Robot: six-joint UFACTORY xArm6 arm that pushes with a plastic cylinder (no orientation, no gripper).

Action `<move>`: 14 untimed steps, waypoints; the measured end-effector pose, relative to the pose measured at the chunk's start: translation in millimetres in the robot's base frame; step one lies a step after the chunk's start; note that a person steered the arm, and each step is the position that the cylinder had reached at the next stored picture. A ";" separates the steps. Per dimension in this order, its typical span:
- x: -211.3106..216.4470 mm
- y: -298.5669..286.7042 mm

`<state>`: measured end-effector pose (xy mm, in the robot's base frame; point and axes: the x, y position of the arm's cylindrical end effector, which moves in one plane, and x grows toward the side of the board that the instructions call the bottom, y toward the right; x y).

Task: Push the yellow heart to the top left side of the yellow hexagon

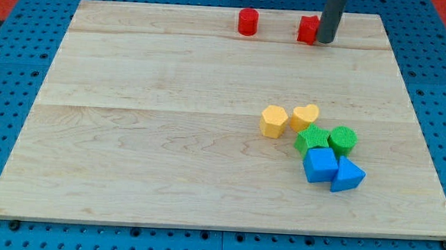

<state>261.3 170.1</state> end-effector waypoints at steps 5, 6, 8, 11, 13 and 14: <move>176.4 0.0; 183.5 -59.8; 201.0 -76.7; 143.3 -154.7; 97.7 -198.6; 99.8 -218.2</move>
<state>361.1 -48.0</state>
